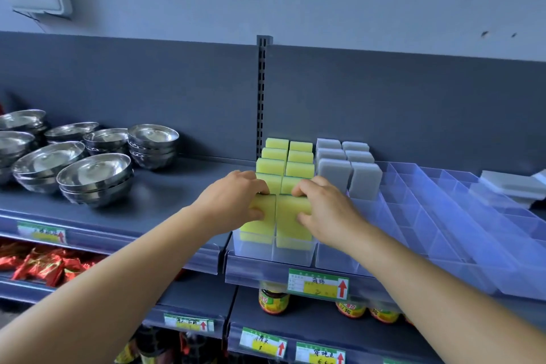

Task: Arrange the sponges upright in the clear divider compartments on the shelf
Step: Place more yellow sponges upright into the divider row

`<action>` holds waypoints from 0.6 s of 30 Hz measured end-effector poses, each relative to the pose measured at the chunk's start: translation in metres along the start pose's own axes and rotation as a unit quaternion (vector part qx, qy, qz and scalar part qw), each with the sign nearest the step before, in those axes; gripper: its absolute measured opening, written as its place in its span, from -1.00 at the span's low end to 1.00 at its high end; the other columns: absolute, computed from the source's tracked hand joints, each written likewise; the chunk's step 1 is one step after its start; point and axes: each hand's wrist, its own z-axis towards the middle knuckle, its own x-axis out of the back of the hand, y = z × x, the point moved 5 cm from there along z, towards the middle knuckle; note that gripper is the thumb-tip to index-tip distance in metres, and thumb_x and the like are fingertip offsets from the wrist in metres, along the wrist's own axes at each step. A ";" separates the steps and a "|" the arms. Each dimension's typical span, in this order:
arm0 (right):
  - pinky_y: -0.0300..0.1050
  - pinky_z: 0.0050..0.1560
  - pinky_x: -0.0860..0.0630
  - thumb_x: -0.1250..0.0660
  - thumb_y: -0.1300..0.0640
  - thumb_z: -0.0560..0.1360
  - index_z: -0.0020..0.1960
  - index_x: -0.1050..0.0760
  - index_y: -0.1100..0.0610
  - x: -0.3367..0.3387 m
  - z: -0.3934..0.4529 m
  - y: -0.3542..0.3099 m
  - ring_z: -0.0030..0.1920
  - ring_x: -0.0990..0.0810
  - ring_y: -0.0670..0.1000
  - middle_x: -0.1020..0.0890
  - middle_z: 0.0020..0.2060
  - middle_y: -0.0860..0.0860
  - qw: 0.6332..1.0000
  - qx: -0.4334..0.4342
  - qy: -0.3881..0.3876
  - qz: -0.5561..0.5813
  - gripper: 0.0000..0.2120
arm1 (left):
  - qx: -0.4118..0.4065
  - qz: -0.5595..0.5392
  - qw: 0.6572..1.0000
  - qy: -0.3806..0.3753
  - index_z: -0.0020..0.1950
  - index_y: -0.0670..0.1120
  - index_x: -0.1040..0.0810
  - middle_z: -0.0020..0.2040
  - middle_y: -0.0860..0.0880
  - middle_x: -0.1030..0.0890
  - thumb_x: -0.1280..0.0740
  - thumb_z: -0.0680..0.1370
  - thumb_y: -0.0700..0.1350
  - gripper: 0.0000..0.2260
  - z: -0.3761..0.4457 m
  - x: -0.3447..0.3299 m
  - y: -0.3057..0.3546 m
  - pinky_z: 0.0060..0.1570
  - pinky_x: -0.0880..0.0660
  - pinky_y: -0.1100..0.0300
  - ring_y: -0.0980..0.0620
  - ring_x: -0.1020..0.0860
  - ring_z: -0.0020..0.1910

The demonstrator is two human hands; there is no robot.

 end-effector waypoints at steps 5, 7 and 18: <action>-0.05 0.16 -0.43 -0.38 0.09 0.45 0.33 -0.35 0.01 0.005 -0.003 -0.002 0.26 -0.38 0.05 -0.36 0.25 -0.03 1.000 -0.006 -0.013 -0.010 -0.53 | -0.008 0.027 1.000 -0.006 0.39 0.09 -0.37 0.22 0.07 -0.43 -0.38 0.47 0.13 -0.48 0.001 0.003 0.003 0.11 -0.46 0.07 0.04 -0.32 0.28; -0.08 0.20 -0.39 -0.38 0.02 0.45 0.39 -0.29 -0.01 0.012 -0.007 -0.002 0.30 -0.32 0.02 -0.33 0.29 -0.05 1.000 -0.001 -0.007 -0.012 -0.45 | -0.008 0.016 1.000 0.004 0.43 0.09 -0.33 0.28 0.10 -0.41 -0.37 0.44 0.22 -0.39 0.001 0.007 0.007 0.17 -0.45 0.07 0.06 -0.29 0.32; -0.11 0.45 -0.12 -0.29 -0.13 0.51 0.53 -0.05 0.06 0.065 -0.045 0.063 0.49 -0.10 -0.02 -0.14 0.51 -0.08 0.994 -0.058 0.002 -0.088 -0.28 | -0.114 0.015 0.992 0.043 0.42 -0.01 -0.32 0.37 0.06 -0.41 -0.21 0.55 0.21 -0.49 0.028 0.021 0.110 0.22 -0.40 0.11 0.03 -0.33 0.37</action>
